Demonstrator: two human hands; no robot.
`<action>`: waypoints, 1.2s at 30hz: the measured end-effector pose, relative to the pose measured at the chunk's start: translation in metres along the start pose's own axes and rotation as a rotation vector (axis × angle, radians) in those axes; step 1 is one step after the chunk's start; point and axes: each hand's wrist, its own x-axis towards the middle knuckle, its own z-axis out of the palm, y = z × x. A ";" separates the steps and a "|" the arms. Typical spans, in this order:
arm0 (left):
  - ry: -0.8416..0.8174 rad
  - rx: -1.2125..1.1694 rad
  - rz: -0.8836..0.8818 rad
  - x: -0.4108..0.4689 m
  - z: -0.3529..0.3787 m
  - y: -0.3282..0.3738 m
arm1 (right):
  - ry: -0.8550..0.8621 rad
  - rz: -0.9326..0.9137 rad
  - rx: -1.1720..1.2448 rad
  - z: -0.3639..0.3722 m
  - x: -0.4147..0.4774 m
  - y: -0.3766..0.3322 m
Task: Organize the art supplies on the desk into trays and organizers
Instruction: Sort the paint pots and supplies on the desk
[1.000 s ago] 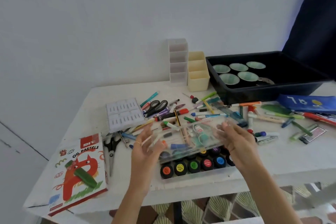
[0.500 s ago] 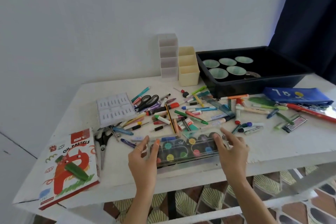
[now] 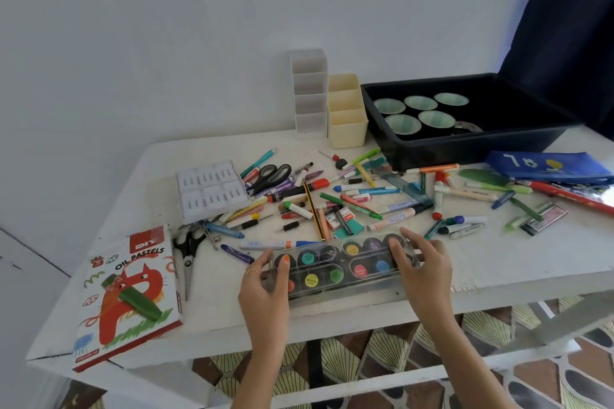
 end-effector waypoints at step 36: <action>0.135 -0.413 -0.165 -0.042 0.011 -0.005 | -0.135 0.067 0.358 -0.025 -0.012 0.026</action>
